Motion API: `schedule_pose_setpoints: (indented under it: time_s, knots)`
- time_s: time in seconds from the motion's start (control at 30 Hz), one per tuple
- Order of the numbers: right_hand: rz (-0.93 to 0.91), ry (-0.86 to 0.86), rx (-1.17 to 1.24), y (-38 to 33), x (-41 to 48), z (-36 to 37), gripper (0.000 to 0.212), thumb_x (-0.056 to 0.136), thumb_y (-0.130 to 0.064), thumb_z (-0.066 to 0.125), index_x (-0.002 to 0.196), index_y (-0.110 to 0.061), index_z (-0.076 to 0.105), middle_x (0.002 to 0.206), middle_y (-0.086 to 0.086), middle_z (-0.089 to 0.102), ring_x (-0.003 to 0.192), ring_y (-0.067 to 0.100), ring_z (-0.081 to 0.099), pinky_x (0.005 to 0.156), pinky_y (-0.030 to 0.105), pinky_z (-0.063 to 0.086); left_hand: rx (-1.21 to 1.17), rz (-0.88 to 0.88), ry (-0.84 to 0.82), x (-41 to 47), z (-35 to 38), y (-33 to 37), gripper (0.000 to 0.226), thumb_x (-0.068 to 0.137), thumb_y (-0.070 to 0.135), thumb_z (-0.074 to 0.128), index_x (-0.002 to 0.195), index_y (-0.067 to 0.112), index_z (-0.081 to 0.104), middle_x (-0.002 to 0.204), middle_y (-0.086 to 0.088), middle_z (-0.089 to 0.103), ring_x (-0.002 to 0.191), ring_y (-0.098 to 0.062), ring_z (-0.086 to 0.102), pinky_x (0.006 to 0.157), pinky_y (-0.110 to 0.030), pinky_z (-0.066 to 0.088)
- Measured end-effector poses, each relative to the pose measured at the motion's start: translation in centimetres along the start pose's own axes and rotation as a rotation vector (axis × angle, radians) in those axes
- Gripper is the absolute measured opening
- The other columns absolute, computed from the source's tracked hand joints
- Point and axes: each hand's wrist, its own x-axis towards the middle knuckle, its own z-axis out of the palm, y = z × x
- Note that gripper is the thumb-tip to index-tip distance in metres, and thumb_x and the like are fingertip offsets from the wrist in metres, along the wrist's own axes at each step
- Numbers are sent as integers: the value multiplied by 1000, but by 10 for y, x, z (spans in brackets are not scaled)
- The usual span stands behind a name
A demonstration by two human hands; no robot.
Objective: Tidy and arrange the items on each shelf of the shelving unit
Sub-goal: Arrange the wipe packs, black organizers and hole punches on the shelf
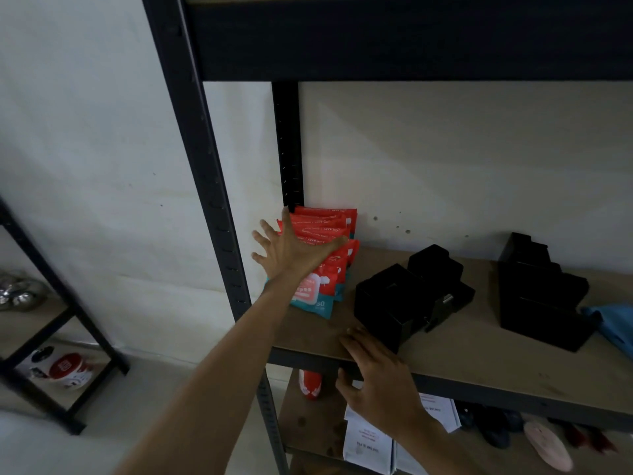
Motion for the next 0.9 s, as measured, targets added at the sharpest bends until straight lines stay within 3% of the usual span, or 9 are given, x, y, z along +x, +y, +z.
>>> schedule_pose_setpoints:
  time_s: [0.1, 0.17, 0.23, 0.37, 0.63, 0.7, 0.77, 0.83, 0.9]
  knots:
    - [-10, 9, -4, 0, 1, -1, 53, 76, -48, 66, 121, -20, 69, 124, -2, 69, 116, 13, 65, 94, 19, 42, -18, -94, -34, 12, 0, 2, 142, 43, 95, 63, 156, 35, 2, 163, -17, 16, 148, -42, 20, 113, -66, 23]
    - [-11, 18, 0, 0, 1, -1, 53, 75, -47, 68, 120, -19, 69, 123, -2, 70, 114, 13, 66, 94, 19, 42, -49, -106, -35, 13, 0, 2, 142, 42, 92, 68, 155, 32, 7, 153, -14, 34, 136, -37, 42, 105, -58, 39]
    - [-17, 20, 4, 0, 2, 0, 53, 76, -49, 64, 120, -20, 69, 123, -3, 70, 115, 13, 66, 95, 19, 42, -66, -109, -4, 10, 2, 2, 134, 48, 88, 72, 154, 28, 14, 142, -10, 45, 126, -32, 53, 97, -52, 46]
    - [-29, 17, 14, 0, 2, -1, 53, 80, -52, 54, 121, -21, 68, 124, -4, 69, 117, 12, 65, 95, 20, 43, -57, -81, 50, 6, 6, 1, 121, 55, 84, 72, 149, 24, 24, 134, -8, 51, 121, -29, 56, 97, -49, 46]
    - [-6, 2, 43, -1, 3, -5, 53, 81, -51, 53, 123, -21, 67, 124, -3, 69, 116, 12, 65, 94, 20, 46, -32, -31, 65, 10, 12, -5, 106, 56, 90, 64, 137, 25, 40, 126, -6, 59, 112, -27, 62, 96, -47, 50]
    - [5, -14, 48, -1, 2, -7, 54, 83, -51, 53, 125, -21, 66, 127, -3, 67, 119, 12, 63, 95, 21, 47, -11, -2, 58, 11, 12, -6, 107, 59, 91, 58, 141, 27, 37, 134, -9, 55, 120, -30, 57, 104, -54, 43]
    - [8, -39, 65, -2, 2, -9, 55, 86, -52, 51, 129, -22, 64, 132, -3, 64, 124, 12, 60, 99, 25, 48, 48, 41, 81, 8, 11, -6, 103, 70, 90, 48, 150, 28, 30, 153, -13, 39, 141, -35, 36, 116, -60, 21]
    - [32, -57, 140, -2, 2, -12, 56, 88, -54, 49, 134, -24, 61, 139, -6, 59, 130, 8, 52, 106, 25, 44, 76, 124, 123, 0, 8, -2, 97, 80, 87, 33, 156, 29, 22, 164, -13, 18, 151, -35, 10, 119, -61, 2]
    - [70, -64, 264, -3, 2, -16, 58, 89, -56, 48, 137, -25, 58, 143, -10, 54, 132, 0, 45, 111, 18, 37, 41, 284, 171, -14, 6, 3, 90, 85, 82, 27, 157, 28, 22, 166, -11, 12, 152, -32, 1, 119, -58, -5]
